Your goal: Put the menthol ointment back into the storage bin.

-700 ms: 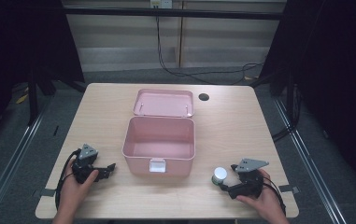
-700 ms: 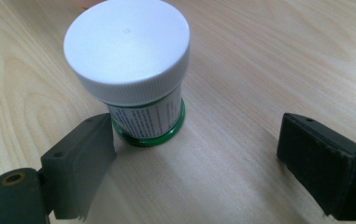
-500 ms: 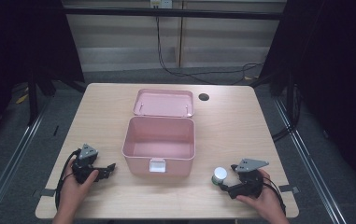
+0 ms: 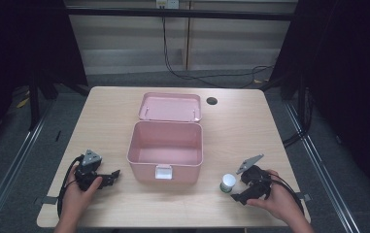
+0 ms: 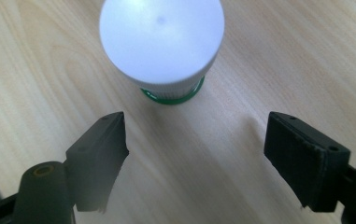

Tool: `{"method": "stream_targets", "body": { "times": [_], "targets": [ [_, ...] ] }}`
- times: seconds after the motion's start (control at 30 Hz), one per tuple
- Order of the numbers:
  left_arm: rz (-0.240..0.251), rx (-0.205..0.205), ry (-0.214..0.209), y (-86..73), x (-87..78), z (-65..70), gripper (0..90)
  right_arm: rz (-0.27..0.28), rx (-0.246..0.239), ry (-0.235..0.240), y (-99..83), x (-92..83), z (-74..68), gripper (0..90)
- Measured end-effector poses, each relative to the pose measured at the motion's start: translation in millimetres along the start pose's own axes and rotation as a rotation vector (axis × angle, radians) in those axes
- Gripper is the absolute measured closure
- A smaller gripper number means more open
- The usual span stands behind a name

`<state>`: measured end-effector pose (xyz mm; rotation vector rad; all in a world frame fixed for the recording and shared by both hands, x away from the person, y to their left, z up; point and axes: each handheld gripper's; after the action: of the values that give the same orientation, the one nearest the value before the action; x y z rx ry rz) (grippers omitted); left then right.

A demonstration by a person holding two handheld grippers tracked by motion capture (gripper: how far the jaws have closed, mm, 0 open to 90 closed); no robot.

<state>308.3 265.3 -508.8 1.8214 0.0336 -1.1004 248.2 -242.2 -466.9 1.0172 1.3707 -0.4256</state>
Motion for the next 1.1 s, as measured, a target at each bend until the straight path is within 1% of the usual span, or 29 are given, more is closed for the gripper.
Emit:
{"method": "stream_targets", "body": {
  "times": [0.03,0.1,0.13,0.17,0.2,0.23,0.27,0.3,0.33,0.37,0.47,0.5,0.53,0.63,0.67,0.7,0.73,0.83,0.87,0.9,1.0,1.07,1.1],
  "targets": [
    [0.000,0.000,0.000,0.0,0.0,0.0,13.8,-0.028,-0.019,-0.020,8.2,-4.6,-2.0,23.8],
    [0.000,0.000,0.000,0.0,0.0,0.0,13.8,-0.063,-0.021,-0.024,14.3,-7.0,-5.4,25.0],
    [0.000,-0.001,0.000,0.0,0.0,0.0,13.8,-0.074,-0.049,-0.026,18.7,-7.9,-6.7,26.0],
    [0.000,0.000,0.000,0.0,0.0,-0.1,13.8,-0.092,-0.052,-0.027,22.0,-8.8,-8.6,27.2],
    [0.000,0.000,0.000,0.0,0.0,0.0,13.8,-0.110,-0.059,-0.025,24.9,-8.7,-10.2,27.3],
    [0.000,0.000,0.000,0.0,0.0,0.0,13.8,-0.110,-0.059,-0.025,24.9,-8.7,-10.2,27.3],
    [0.000,0.000,0.000,0.0,0.0,0.0,13.8,-0.129,-0.078,-0.025,30.8,-7.2,-11.7,27.3],
    [0.000,-0.001,0.000,0.0,0.0,0.0,13.8,-0.129,-0.078,-0.025,30.8,-7.2,-11.7,27.3],
    [0.000,0.000,0.000,0.0,0.0,0.0,13.8,-0.153,-0.085,-0.021,36.1,-4.7,-13.3,27.9],
    [0.000,0.000,0.000,0.0,0.0,0.0,13.8,-0.166,-0.093,-0.030,38.7,-3.9,-14.0,27.9],
    [0.000,0.000,0.000,0.0,-0.1,0.0,13.8,-0.174,-0.104,-0.039,43.2,-2.8,-14.8,29.6],
    [0.000,0.000,0.000,0.0,-0.1,-0.1,13.8,-0.175,-0.109,-0.031,47.1,-2.6,-15.6,30.7],
    [0.000,-0.001,0.000,0.0,-0.1,-0.1,13.8,-0.179,-0.104,-0.025,49.0,-3.0,-16.1,31.8],
    [0.000,0.000,-0.001,0.0,-0.1,-0.1,13.8,-0.186,-0.106,-0.024,52.2,-3.5,-16.4,33.8],
    [0.000,0.000,-0.001,0.0,-0.1,-0.1,13.8,-0.192,-0.108,-0.021,55.8,-3.7,-17.0,36.5],
    [0.000,-0.001,-0.001,0.0,-0.1,-0.1,13.8,-0.192,-0.108,-0.021,55.8,-3.7,-17.0,36.5],
    [0.000,-0.001,-0.001,0.0,-0.1,-0.1,13.8,-0.206,-0.108,-0.018,58.5,-3.2,-17.7,38.0],
    [0.000,-0.001,-0.001,0.0,-0.1,-0.1,13.8,-0.217,-0.117,-0.017,60.5,-2.7,-18.3,39.4],
    [0.000,-0.001,-0.001,0.0,-0.1,-0.1,13.8,-0.222,-0.116,-0.020,62.2,-2.5,-19.9,41.7],
    [0.000,-0.001,-0.001,0.0,-0.1,-0.1,13.8,-0.219,-0.123,-0.017,63.0,-1.9,-20.1,41.8],
    [0.000,-0.001,-0.001,0.0,-0.1,-0.1,13.8,-0.221,-0.121,-0.015,64.2,-1.1,-22.0,43.2],
    [0.000,-0.001,-0.001,0.0,-0.1,-0.1,13.8,-0.225,-0.135,-0.017,65.8,-0.6,-23.0,44.2],
    [0.000,-0.001,-0.001,0.0,-0.1,-0.1,13.8,-0.224,-0.133,-0.014,66.4,-0.4,-24.2,45.3]
  ]
}}
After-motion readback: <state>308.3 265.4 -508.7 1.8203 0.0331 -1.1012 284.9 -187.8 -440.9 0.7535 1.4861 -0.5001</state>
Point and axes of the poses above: each handheld gripper's, and its own axes: x roughly forward along the jaws, y roughly out of its top, z roughly to its right, and after that the axes turned 11 degrees about x, right-handed
